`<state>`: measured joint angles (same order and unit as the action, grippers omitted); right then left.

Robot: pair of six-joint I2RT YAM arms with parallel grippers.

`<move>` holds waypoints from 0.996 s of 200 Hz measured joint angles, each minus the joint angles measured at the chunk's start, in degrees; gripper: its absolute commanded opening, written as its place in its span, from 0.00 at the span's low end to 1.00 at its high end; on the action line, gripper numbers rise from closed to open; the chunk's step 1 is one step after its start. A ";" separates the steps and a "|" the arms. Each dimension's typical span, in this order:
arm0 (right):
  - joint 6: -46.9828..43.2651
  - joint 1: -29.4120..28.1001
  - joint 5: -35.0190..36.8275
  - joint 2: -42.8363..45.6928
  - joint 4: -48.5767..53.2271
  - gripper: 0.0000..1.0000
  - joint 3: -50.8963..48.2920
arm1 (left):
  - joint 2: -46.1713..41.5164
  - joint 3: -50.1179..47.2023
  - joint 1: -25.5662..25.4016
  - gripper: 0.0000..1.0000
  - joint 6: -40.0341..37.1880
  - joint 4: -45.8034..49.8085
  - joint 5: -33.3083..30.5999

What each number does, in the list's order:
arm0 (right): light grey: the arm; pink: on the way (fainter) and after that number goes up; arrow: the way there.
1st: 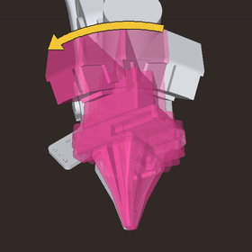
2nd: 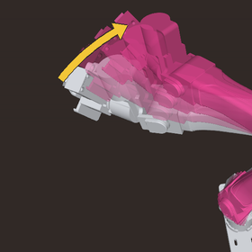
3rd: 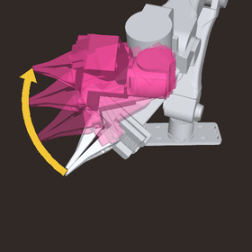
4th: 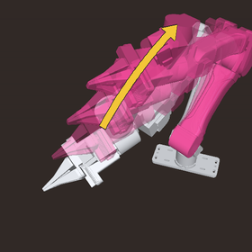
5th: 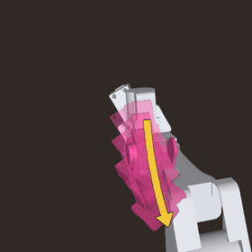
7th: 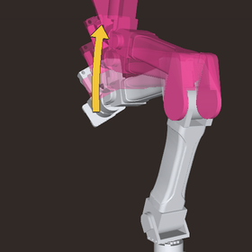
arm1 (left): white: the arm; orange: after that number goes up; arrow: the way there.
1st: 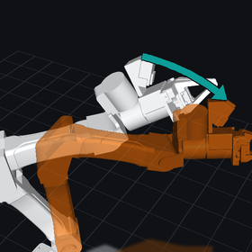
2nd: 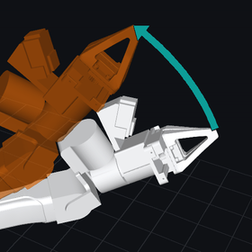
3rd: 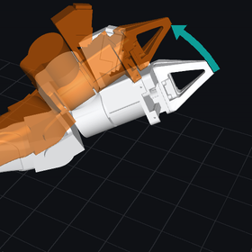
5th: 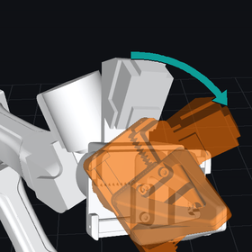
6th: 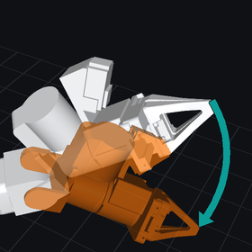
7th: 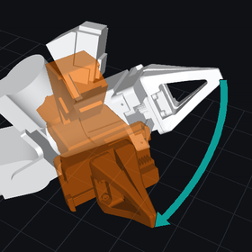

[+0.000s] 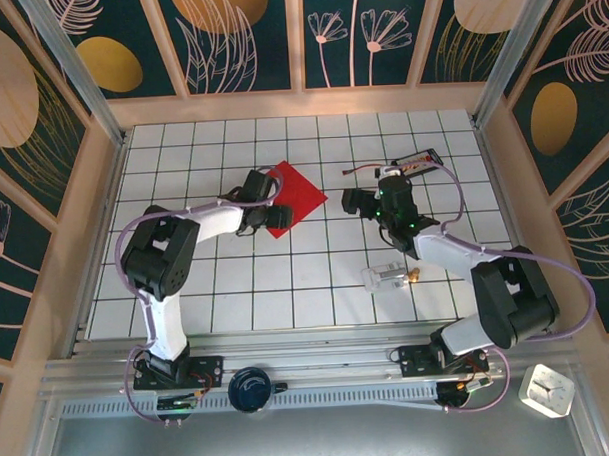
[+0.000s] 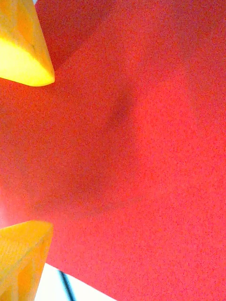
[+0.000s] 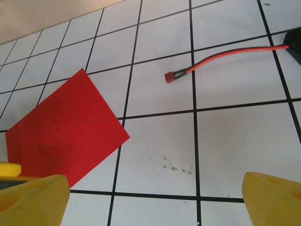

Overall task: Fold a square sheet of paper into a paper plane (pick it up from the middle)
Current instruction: Move the square sheet of paper to the center of the table.

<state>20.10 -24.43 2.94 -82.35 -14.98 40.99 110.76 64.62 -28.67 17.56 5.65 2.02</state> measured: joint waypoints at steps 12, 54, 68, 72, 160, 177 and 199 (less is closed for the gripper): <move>0.02 0.07 -0.04 -0.52 0.07 0.94 0.00 | -1.77 -2.73 -0.70 0.74 0.79 -1.01 0.39; -0.02 0.76 -0.31 -0.85 0.92 0.93 0.00 | -9.75 -12.26 -5.01 0.74 4.24 -2.82 3.85; -0.07 1.51 -0.48 -0.83 1.55 0.94 0.00 | -12.70 -14.75 -6.27 0.77 5.25 -2.43 6.64; -0.11 1.70 -0.50 -0.81 1.77 0.94 0.00 | -13.49 -15.10 -6.51 0.78 5.31 -2.16 7.15; -0.26 5.88 -1.40 5.18 4.02 0.93 -1.42 | -4.17 8.11 -6.71 0.98 -12.22 8.68 0.24; -0.68 6.14 -1.53 5.95 4.90 0.93 -1.49 | -1.29 12.37 -6.71 0.99 -16.96 13.73 -0.48; -1.14 6.75 -1.79 7.48 4.98 0.93 -2.29 | 3.23 19.15 -6.49 0.99 -20.41 19.80 -1.11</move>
<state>18.96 -17.67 1.15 -74.87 -10.00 38.70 113.99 83.77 -35.16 -2.85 25.45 0.91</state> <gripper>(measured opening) 0.933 0.988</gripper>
